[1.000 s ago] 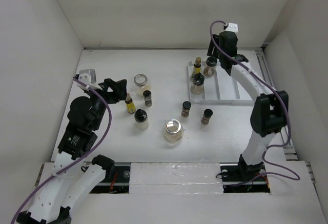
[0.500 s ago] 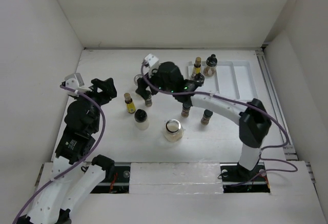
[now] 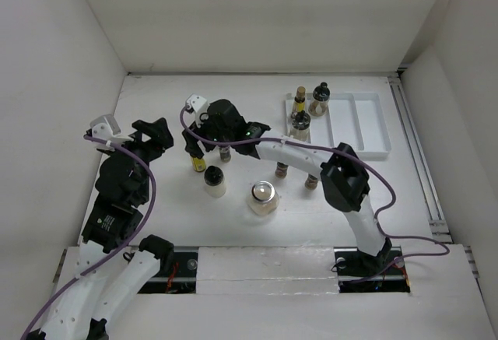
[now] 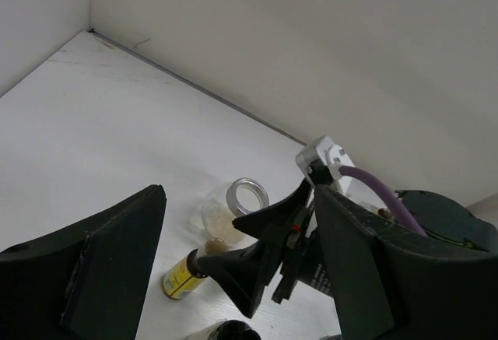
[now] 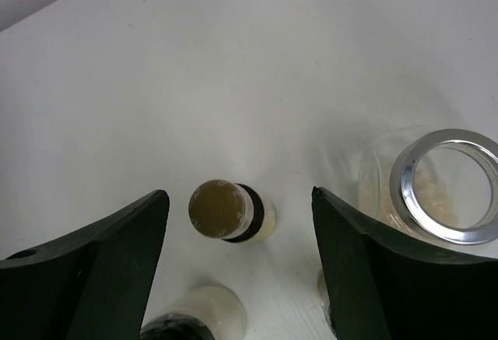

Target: Organize the condiment bottles

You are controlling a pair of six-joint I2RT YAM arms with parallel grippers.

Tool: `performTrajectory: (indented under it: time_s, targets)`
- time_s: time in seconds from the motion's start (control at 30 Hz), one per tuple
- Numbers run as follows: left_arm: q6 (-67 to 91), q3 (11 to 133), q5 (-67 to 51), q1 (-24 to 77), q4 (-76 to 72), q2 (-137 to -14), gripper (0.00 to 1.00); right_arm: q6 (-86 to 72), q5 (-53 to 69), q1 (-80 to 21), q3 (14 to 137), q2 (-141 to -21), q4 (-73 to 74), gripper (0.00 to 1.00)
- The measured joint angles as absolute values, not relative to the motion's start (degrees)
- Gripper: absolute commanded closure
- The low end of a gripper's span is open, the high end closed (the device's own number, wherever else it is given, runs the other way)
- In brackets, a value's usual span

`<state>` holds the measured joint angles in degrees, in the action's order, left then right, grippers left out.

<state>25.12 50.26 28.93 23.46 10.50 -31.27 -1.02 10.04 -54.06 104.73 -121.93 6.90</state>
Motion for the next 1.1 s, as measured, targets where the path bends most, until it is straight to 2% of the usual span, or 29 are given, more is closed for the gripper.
performTrajectory:
  time_s: [0.07, 0.13, 0.17, 0.2, 0.27, 0.3, 0.33, 0.57, 0.67, 0.8, 0.97, 1.1]
  targets:
    - [25.12, 50.24, 28.62, 23.46, 10.5, -31.27, 0.27, -1.02, 9.8, -54.13, 106.04, -123.52, 6.96, 0.29]
    - [25.06, 50.24, 28.16, 23.46, 10.48, -31.27, 0.27, -1.08, 9.45, -54.37, 107.04, -125.16, 7.18, 0.3]
    - [24.99, 50.26, 27.97, 23.46, 10.46, -31.27, 0.27, -1.13, 9.43, -54.46, 107.35, -125.86, 7.29, 0.38]
    - [24.97, 50.24, 27.79, 23.46, 10.44, -31.27, 0.27, -1.1, 9.41, -54.48, 107.46, -126.39, 7.35, 0.56]
    - [24.95, 50.26, 27.46, 23.46, 10.44, -31.27, 0.27, -1.39, 9.26, -54.48, 107.48, -127.2, 7.29, 0.67]
    - [24.95, 50.24, 27.33, 23.46, 10.41, -31.27, 0.27, -1.26, 8.49, -54.5, 107.53, -127.26, 6.94, 0.8]
    - [24.88, 50.26, 27.16, 23.46, 10.41, -31.27, 0.27, -1.72, 8.4, -54.52, 107.55, -127.26, 7.07, 0.84]
    - [24.58, 50.26, 26.11, 23.46, 10.07, -31.29, 0.27, -4.43, 6.46, -54.5, 105.71, -124.42, 6.42, 0.85]
    - [24.51, 50.24, 25.8, 23.46, 10.11, -31.38, 0.27, -5.56, 6.07, -54.0, 101.25, -117.51, 5.17, 0.86]
    - [24.51, 50.24, 25.61, 23.46, 10.07, -31.38, 0.27, -7.84, 6.33, -50.72, 93.73, -102.41, 0.36, 0.88]
    - [24.49, 50.22, 25.02, 23.46, 9.85, -31.38, 0.27, -10.94, 3.4, -36.93, 82.19, -82.78, -7.7, 0.88]
    - [24.49, 50.19, 24.18, 23.46, 9.78, -31.62, 0.27, -12.21, -3.62, -23.0, 73.84, -74.98, -10.02, 0.89]
